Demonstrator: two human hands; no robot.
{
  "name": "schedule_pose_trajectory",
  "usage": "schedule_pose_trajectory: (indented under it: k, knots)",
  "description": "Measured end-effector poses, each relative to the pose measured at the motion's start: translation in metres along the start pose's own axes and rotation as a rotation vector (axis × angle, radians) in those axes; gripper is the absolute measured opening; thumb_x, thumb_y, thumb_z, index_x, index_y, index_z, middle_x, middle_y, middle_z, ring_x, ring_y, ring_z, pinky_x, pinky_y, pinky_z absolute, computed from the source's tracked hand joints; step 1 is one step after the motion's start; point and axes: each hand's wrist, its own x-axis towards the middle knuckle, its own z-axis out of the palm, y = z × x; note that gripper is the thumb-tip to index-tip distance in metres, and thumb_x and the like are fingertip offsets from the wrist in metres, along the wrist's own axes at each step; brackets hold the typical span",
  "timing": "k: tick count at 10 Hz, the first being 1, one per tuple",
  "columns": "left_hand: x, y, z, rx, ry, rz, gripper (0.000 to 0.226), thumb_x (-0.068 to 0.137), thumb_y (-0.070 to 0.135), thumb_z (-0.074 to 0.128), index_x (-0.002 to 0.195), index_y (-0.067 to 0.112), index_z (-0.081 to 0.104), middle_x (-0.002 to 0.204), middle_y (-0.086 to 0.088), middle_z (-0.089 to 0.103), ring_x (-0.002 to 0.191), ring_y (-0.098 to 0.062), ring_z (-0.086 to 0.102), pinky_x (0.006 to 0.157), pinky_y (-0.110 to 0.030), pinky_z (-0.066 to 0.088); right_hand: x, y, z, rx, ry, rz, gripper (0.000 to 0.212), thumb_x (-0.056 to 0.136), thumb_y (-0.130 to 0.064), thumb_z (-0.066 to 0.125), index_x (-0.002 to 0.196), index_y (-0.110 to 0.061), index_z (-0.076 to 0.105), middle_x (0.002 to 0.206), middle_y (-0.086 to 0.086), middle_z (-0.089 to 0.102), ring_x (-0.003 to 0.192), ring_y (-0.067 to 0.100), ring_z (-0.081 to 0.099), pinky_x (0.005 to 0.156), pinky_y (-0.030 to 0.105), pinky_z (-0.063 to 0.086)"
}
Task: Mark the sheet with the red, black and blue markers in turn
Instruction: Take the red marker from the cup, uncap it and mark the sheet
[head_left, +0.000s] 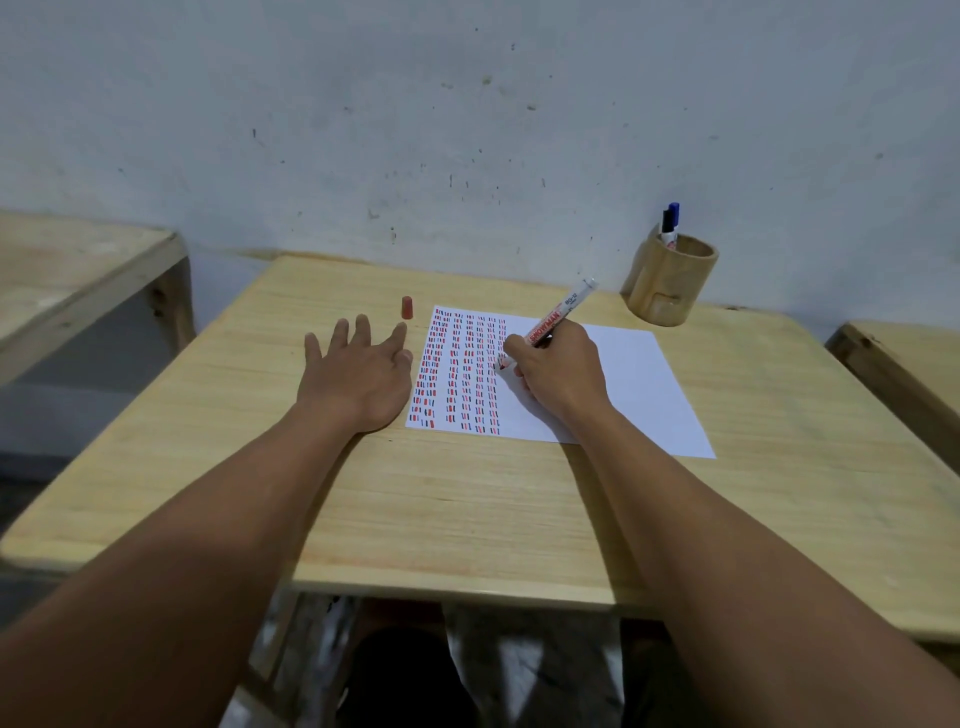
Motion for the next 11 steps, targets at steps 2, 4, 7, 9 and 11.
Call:
schedule_pose_trajectory:
  k: [2,4,7,9,11]
  knots:
    - [0.001,0.0,0.0,0.015,0.004,0.0,0.057,0.102,0.045,0.011,0.158,0.036,0.008,0.168,-0.01,0.002,0.154,-0.031,-0.003,0.121,-0.058,-0.004,0.001,0.002,0.001,0.008,-0.002,0.003,0.026,0.089,-0.025,0.065,0.075,-0.003,0.063,0.078,0.015,0.075,0.062,0.018,0.057,0.054,0.03,0.041]
    - [0.001,0.0,0.0,0.011,0.001,-0.003,0.057,0.102,0.046,0.011,0.158,0.036,0.008,0.168,-0.01,0.002,0.154,-0.031,-0.003,0.121,-0.058,-0.003,0.001,0.001,0.001,0.0,-0.022,0.014,0.025,0.087,-0.027,0.068,0.073,-0.008,0.059,0.078,0.016,0.073,0.062,0.018,0.057,0.055,0.03,0.041]
    - [0.005,0.004,-0.001,-0.05,0.063,-0.03,0.056,0.099,0.043,0.022,0.153,0.031,0.029,0.16,-0.011,0.029,0.15,-0.032,0.018,0.118,-0.059,0.01,0.005,-0.001,-0.004,0.148,0.049,0.045,0.022,0.086,-0.027,0.065,0.08,-0.006,0.064,0.076,0.004,0.072,0.065,0.017,0.061,0.059,0.03,0.043]
    - [0.021,0.016,-0.02,-0.218,0.243,-0.087,0.046,0.099,0.041,0.042,0.14,0.021,0.042,0.134,-0.014,0.055,0.124,-0.038,0.049,0.098,-0.051,0.037,0.017,-0.007,-0.004,0.296,0.009,0.065,0.023,0.086,-0.033,0.075,0.095,-0.012,0.07,0.082,-0.001,0.071,0.061,0.013,0.057,0.066,0.032,0.048]
    - [0.052,0.014,-0.022,-0.189,0.215,-0.007,0.049,0.1,0.03,0.048,0.148,0.031,0.041,0.13,-0.01,0.059,0.123,-0.036,0.053,0.097,-0.049,0.045,0.023,-0.016,-0.011,0.573,-0.05,0.168,0.018,0.091,-0.016,0.06,0.078,-0.005,0.067,0.065,0.003,0.059,0.051,0.015,0.05,0.047,0.025,0.045]
